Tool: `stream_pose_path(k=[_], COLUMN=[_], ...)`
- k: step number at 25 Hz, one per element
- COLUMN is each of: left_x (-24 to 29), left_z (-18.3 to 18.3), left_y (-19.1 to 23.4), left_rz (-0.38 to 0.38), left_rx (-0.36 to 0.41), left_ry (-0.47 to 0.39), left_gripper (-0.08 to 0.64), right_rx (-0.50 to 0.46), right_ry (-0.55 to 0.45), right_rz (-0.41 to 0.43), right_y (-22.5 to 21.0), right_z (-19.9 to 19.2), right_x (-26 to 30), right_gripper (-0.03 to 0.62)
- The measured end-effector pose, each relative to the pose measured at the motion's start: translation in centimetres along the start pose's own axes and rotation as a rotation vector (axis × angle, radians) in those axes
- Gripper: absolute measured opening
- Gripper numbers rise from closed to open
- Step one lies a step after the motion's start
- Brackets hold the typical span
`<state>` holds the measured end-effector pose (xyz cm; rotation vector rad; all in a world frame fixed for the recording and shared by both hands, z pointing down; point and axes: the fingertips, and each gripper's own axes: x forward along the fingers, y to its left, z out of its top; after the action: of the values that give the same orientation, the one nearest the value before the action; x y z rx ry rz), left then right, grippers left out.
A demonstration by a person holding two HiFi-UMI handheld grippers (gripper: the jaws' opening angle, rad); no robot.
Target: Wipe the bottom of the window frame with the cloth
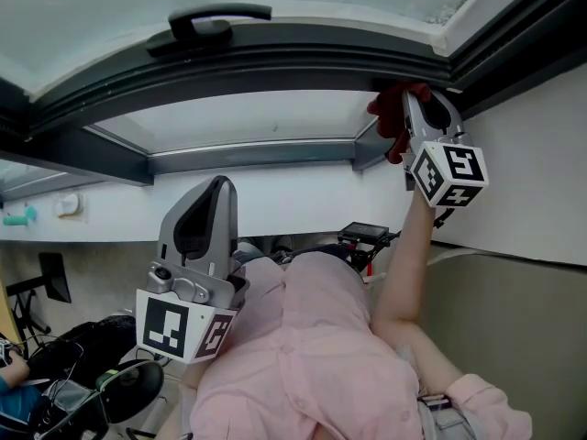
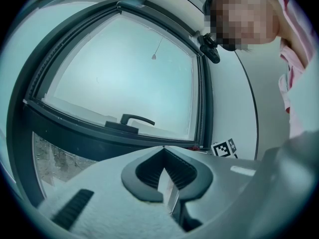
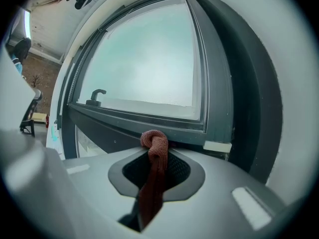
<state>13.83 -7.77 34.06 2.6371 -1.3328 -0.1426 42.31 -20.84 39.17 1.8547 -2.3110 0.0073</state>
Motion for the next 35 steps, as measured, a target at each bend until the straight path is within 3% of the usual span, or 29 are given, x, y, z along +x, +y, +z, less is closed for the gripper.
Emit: stream_pose_path(k=[16, 23, 35], left_x=[-0.8, -1.2, -0.9], left_z=[-0.1, -0.2, -0.1], left_y=[0.1, 0.2, -0.3], left_rz=[0.018, 0.021, 0.011], left_rx=[-0.012, -0.013, -0.014], left_ry=[-0.006, -0.007, -0.009], left_gripper=[0.000, 0.000, 0.000], right_rx=[0.016, 0.044, 0.041], right_ry=[0.005, 0.001, 0.006], right_rz=[-0.085, -0.163, -0.169], right_y=[-0.1, -2.4, -2.8], right_z=[-0.1, -0.6, -0.6], right_x=[0.0, -0.7, -0.8], right_gripper=[0.053, 0.055, 0.055])
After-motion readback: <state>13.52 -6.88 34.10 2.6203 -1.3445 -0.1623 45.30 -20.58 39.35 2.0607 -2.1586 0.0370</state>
